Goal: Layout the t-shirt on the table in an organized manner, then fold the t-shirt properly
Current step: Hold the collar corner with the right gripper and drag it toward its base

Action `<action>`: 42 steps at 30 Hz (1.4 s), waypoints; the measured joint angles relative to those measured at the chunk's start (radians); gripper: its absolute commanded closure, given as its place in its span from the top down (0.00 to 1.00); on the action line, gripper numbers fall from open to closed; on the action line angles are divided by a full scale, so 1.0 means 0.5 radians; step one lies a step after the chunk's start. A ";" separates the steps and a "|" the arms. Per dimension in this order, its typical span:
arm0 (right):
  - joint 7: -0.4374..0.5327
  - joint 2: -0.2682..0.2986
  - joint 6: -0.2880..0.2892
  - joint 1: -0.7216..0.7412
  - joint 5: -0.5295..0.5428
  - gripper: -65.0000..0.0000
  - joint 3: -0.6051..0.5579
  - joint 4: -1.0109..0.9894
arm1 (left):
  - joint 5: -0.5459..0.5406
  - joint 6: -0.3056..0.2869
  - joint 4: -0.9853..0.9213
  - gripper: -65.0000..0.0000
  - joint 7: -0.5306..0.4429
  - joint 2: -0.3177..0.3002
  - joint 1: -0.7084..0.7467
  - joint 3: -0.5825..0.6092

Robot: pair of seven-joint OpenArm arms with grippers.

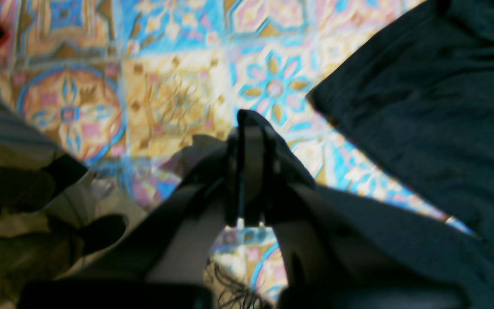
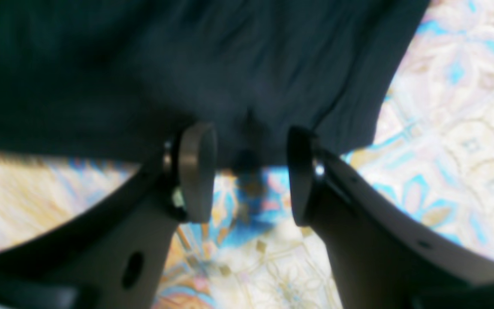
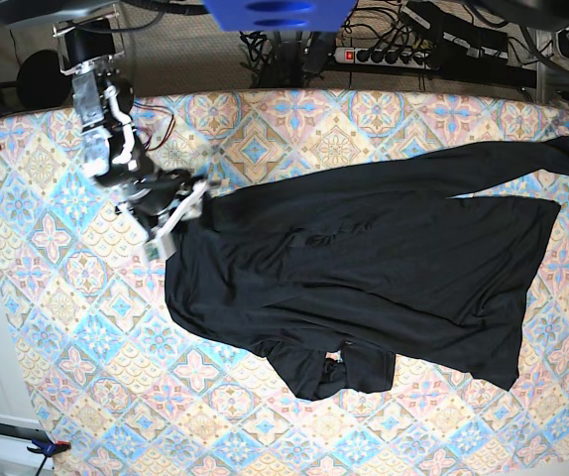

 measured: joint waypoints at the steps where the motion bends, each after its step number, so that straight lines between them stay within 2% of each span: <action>1: 0.007 -0.017 0.009 0.008 0.140 0.40 0.082 -0.063 | -0.001 -0.004 0.001 0.00 0.002 -0.002 0.001 0.000; 3: -0.001 -0.019 -0.008 0.008 0.268 0.40 0.178 -0.184 | 0.005 0.005 0.000 0.00 0.002 -0.002 0.002 0.002; 7: -0.034 -0.024 -0.010 -0.027 0.426 0.40 0.195 -0.321 | -0.001 0.002 -0.002 0.00 0.002 0.001 0.002 0.009; 11: -0.011 -0.123 -0.008 0.004 0.462 0.40 0.195 -0.329 | 0.001 0.002 -0.002 0.00 0.001 0.000 0.002 0.011; 18: 0.018 -0.158 0.021 0.003 0.483 0.40 0.196 -0.473 | -0.011 -0.002 -0.002 0.00 0.001 0.000 0.002 0.011; 28: 0.037 -0.217 0.003 0.007 0.467 0.40 0.213 -0.471 | -0.002 0.002 -0.003 0.00 0.000 0.000 0.002 0.012; 30: -0.027 -0.218 -0.006 -0.001 0.458 0.40 0.209 -0.409 | -0.001 0.002 -0.003 0.00 0.001 0.000 0.002 0.012; 42: -0.022 -0.220 -0.005 -0.081 0.457 0.40 0.282 -0.359 | -0.007 0.002 -0.003 0.00 -0.001 0.000 0.001 0.012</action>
